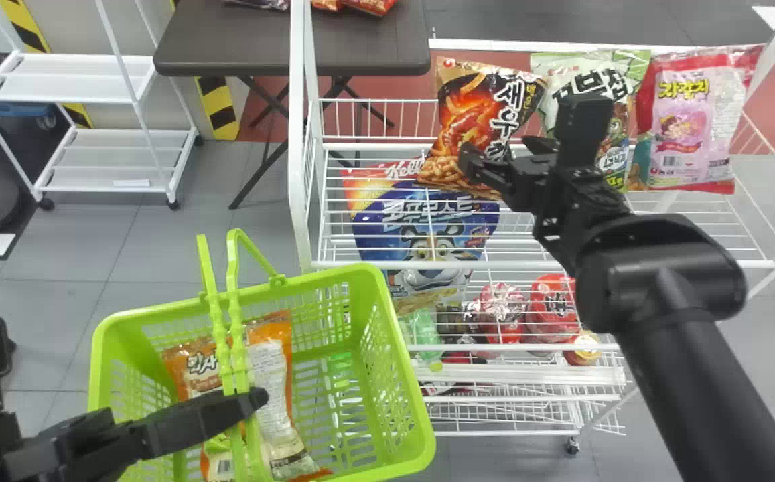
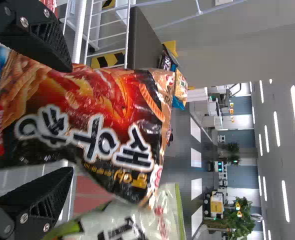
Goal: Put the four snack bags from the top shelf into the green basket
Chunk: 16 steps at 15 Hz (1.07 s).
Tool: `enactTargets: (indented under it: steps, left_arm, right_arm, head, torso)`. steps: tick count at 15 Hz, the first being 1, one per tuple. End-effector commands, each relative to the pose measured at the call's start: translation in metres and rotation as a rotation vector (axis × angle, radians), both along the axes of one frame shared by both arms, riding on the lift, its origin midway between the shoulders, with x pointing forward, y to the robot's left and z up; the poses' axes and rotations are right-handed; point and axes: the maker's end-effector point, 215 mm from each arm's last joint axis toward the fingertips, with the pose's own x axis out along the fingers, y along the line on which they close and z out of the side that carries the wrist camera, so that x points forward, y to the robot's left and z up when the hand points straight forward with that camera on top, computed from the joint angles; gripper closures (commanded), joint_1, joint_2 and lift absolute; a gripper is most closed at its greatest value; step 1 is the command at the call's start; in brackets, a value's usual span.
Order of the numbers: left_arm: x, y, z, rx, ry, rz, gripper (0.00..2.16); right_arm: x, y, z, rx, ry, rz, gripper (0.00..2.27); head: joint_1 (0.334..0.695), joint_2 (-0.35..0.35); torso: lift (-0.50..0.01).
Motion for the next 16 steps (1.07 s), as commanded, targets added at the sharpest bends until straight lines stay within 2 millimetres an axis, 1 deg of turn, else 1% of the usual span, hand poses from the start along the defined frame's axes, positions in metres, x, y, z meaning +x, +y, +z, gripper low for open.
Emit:
enactTargets:
  steps: [1, 2, 3, 4, 5, 7, 8, 9, 11, 12, 14, 15, 16]
  left_arm:
    - [-0.002, 0.003, -0.001, -0.008, 0.0, 0.003, 2.15]
    - [-0.002, 0.005, -0.003, -0.008, 0.005, 0.007, 2.15]
    - [-0.002, 0.005, -0.002, -0.008, 0.004, 0.006, 2.15]
    - [-0.003, 0.005, -0.002, -0.009, 0.005, 0.005, 2.15]
    - [-0.003, 0.005, -0.002, -0.009, 0.004, 0.005, 2.15]
    - [-0.003, 0.004, -0.002, -0.01, 0.004, 0.006, 2.15]
    - [-0.003, 0.004, -0.002, -0.012, 0.005, 0.005, 2.15]
    - [-0.004, 0.004, -0.003, -0.01, 0.006, 0.005, 2.15]
    - [-0.004, 0.005, -0.002, -0.009, 0.006, 0.005, 2.15]
    - [-0.004, 0.005, -0.002, -0.009, 0.006, 0.005, 2.15]
    - [-0.004, 0.005, -0.001, -0.007, 0.001, 0.005, 2.15]
    - [-0.002, 0.005, 0.0, -0.006, -0.003, 0.004, 2.15]
    - [-0.002, 0.005, 0.0, -0.007, -0.001, 0.004, 2.15]
  right_arm:
    - [0.007, 0.015, -0.004, -0.009, 0.001, 0.01, 1.35]
    - [0.008, 0.01, -0.005, -0.015, 0.001, -0.017, 2.07]
    - [0.007, 0.004, -0.009, -0.035, 0.006, -0.042, 2.22]
    - [0.002, 0.001, -0.014, -0.034, 0.015, -0.05, 2.25]
    - [0.0, 0.0, -0.014, -0.032, 0.013, -0.053, 2.25]
    - [-0.005, 0.0, -0.01, -0.03, 0.012, -0.053, 2.25]
    - [-0.01, 0.002, -0.006, -0.026, 0.005, -0.049, 2.25]
    - [-0.018, -0.001, 0.002, -0.015, 0.0, -0.054, 2.25]
    - [-0.044, 0.004, 0.025, 0.01, -0.013, -0.04, 2.25]
    - [-0.064, 0.006, 0.039, 0.029, -0.02, -0.033, 2.25]
    - [-0.106, 0.022, 0.074, 0.079, -0.049, 0.008, 2.25]
    - [-0.131, 0.04, 0.096, 0.128, -0.072, 0.059, 2.25]
    - [-0.153, 0.062, 0.101, 0.152, -0.054, 0.113, 2.25]
  head:
    - [0.695, 0.007]
    - [0.695, 0.024]
    - [0.695, 0.029]
    - [0.695, 0.028]
    - [0.695, 0.024]
    - [0.695, 0.022]
    - [0.695, 0.022]
    - [0.695, 0.022]
    - [0.695, 0.022]
    - [0.695, 0.023]
    - [0.695, 0.033]
    - [0.695, 0.039]
    - [0.695, 0.05]
  torso:
    - [-0.003]
    - [-0.003]
    - [-0.003]
    - [-0.003]
    - [-0.003]
    - [-0.003]
    - [-0.003]
    - [-0.003]
    - [-0.003]
    - [-0.003]
    - [-0.003]
    - [-0.003]
    - [-0.003]
